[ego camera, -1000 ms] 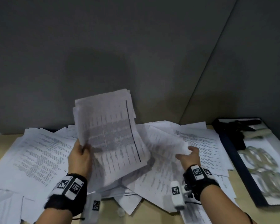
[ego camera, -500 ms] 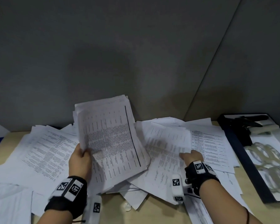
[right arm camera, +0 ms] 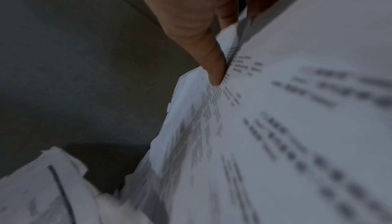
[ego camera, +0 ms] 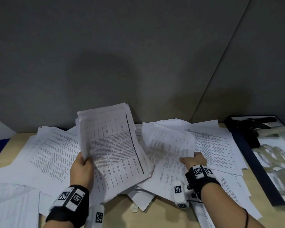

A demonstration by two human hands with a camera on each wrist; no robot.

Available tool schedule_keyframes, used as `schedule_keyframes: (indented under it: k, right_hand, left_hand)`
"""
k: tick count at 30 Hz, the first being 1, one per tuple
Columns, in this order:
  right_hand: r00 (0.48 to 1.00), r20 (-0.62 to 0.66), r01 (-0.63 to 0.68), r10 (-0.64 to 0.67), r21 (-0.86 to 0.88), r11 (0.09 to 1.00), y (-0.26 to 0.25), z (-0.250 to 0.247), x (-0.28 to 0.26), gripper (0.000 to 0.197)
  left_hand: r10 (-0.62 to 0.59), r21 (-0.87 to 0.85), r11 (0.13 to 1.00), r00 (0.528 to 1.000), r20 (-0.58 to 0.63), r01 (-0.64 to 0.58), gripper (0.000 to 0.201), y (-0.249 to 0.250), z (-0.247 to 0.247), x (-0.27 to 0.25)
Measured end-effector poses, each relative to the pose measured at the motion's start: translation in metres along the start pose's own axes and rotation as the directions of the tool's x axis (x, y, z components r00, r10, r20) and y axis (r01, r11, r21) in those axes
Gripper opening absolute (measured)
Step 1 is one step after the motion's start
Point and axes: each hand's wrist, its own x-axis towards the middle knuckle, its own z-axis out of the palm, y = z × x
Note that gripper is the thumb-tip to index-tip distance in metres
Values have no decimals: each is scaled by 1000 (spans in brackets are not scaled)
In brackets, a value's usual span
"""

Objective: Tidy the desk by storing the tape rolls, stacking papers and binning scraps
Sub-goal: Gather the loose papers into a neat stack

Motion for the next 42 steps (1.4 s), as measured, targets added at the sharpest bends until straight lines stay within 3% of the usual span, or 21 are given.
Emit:
schedule_keyframes:
  k: [5,8,10,14,17,20,24,30,35,38,42]
  right_hand:
    - [993,104,55,-58,25,998,-8,4,-8,70]
    - [989,71,136,-132,-57,989,-12,-4,-14,36]
    - [985,12,174,-173,-39,984,-13,-19,-14,23]
    - [971,-163,201,-177,143,969,-12,-65,-5,30]
    - [968,-185,225,-172,323,919,-13,-95,-10,38]
    - [964,-142,268,-227,517,813,-16,-113,-18,47]
    - [950,-55,271,-307,633,725,-32,-104,-39,36]
    - [916,216,175,-339,545,820,-54,-49,-68,30]
    - [850,387,135,-356,494,859,-50,-14,-80,43]
    - [862,296,233,-412,490,840,-54,-8,-91,41]
    - [835,116,367,-538,610,702,-74,-17,-120,30]
  left_hand:
    - [-5,3,1000,1000,-18,5,26,-3,-9,-6]
    - [-18,-11,1000,1000,-17,18,26,-4,-10,-7]
    - [-33,-9,999,999,1,33,25,-3,-9,-7]
    - [-52,24,998,998,30,52,18,-1,-4,-6]
    - [-66,38,997,996,66,64,17,2,1,-7]
    - [-73,23,997,992,102,71,17,11,2,-11]
    - [-67,-80,993,977,203,85,19,27,6,-13]
    - [5,-267,958,929,370,102,20,63,8,-31]
    - [62,-367,927,934,352,77,26,74,3,-42]
    - [130,-331,944,933,335,-13,36,70,2,-38]
    - [163,-337,938,960,227,-79,6,76,6,-32]
